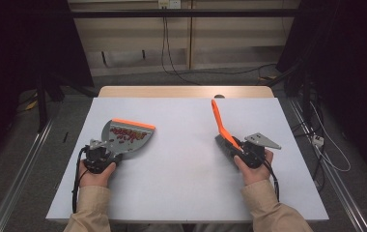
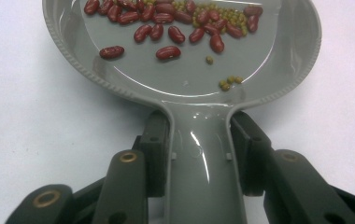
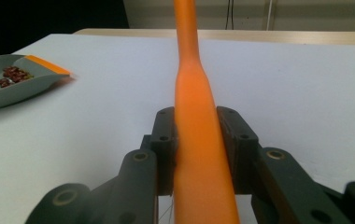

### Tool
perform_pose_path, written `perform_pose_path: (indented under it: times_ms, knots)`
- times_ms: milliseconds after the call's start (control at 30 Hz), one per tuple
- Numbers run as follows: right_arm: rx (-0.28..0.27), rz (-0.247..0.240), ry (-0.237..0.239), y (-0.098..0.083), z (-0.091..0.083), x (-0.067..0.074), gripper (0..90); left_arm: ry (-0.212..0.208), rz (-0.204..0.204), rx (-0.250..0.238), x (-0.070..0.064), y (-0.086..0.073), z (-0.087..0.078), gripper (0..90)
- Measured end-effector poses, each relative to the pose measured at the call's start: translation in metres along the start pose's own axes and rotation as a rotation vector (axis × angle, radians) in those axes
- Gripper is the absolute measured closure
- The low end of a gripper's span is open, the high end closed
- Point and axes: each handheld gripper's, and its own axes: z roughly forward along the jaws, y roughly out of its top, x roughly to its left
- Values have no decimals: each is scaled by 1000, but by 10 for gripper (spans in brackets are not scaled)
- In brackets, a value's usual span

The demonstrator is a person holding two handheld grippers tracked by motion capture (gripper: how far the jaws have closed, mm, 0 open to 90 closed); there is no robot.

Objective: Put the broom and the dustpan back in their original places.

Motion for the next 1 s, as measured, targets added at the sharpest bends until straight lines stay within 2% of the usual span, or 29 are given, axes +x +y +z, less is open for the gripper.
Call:
perform_pose_path:
  times_ms: [233,433,667,733,833,867,900,1000]
  knots:
    - [8,42,-22,-4,-1,-10,697,2,6,-20,-3,-1,-3,613]
    - [-1,42,-57,-6,-6,-16,686,-21,18,-7,-9,-3,-5,604]
    - [4,20,-115,-8,-15,-25,657,-48,34,-4,-18,-5,-7,566]
    - [6,12,-120,-9,-18,-26,631,-62,37,-2,-20,-6,-8,547]
    - [24,-33,-147,-9,-23,-26,523,-74,47,-11,-23,-8,-10,513]
    - [17,-58,-157,-9,-25,-26,479,-82,45,-25,-23,-8,-11,481]
    - [9,-75,-151,-9,-27,-26,426,-88,43,-33,-23,-8,-13,446]
    - [-1,-105,-120,-8,-29,-25,340,-85,45,-69,-23,-7,-17,289]
